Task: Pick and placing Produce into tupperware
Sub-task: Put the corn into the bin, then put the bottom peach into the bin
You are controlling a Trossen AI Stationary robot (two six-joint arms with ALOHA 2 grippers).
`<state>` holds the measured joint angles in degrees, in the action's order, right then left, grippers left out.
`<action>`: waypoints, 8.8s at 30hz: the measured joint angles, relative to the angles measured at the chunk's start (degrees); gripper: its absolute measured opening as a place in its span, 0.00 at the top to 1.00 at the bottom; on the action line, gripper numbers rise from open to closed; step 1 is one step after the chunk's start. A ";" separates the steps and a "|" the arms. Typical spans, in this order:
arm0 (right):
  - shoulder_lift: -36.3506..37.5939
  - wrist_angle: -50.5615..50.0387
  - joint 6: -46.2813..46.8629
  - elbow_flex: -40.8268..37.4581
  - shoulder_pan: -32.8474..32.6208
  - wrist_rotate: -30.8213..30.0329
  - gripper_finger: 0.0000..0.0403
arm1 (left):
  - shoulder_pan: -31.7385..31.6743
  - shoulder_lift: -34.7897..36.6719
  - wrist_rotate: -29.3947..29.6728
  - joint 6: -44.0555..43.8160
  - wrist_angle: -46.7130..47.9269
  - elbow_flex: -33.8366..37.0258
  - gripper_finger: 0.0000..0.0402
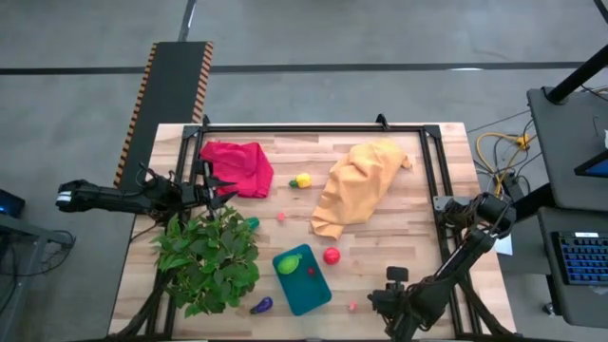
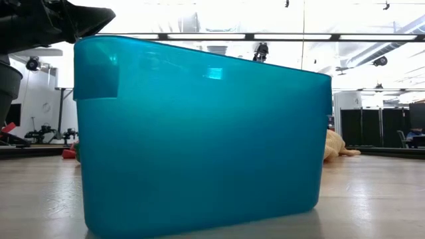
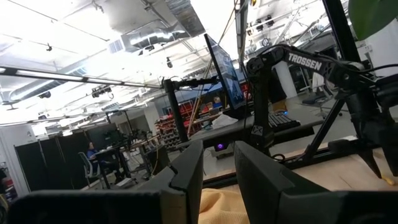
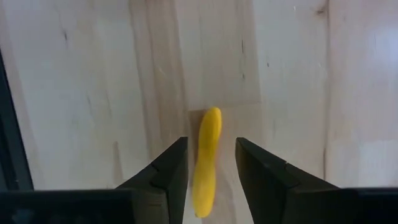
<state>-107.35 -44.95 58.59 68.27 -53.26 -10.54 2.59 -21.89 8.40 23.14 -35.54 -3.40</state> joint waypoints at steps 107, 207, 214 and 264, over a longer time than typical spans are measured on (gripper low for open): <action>3.02 6.32 -30.07 6.55 9.17 -9.23 0.92 | 0.01 -0.09 0.00 0.00 0.03 0.00 0.81; -6.54 32.25 -45.97 10.74 32.50 -3.06 0.97 | 0.01 -0.11 -0.01 -0.23 0.08 0.17 0.81; -6.98 32.37 -45.05 10.73 33.07 -3.10 0.97 | 0.01 -0.11 -0.02 -0.24 0.08 0.17 0.81; -8.20 31.81 -46.05 10.77 33.05 -2.97 0.74 | 0.02 -0.11 0.00 -0.24 0.06 0.17 0.81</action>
<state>-115.55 -13.15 12.54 79.05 -20.21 -13.52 2.61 -22.00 8.40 22.90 -35.48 -3.22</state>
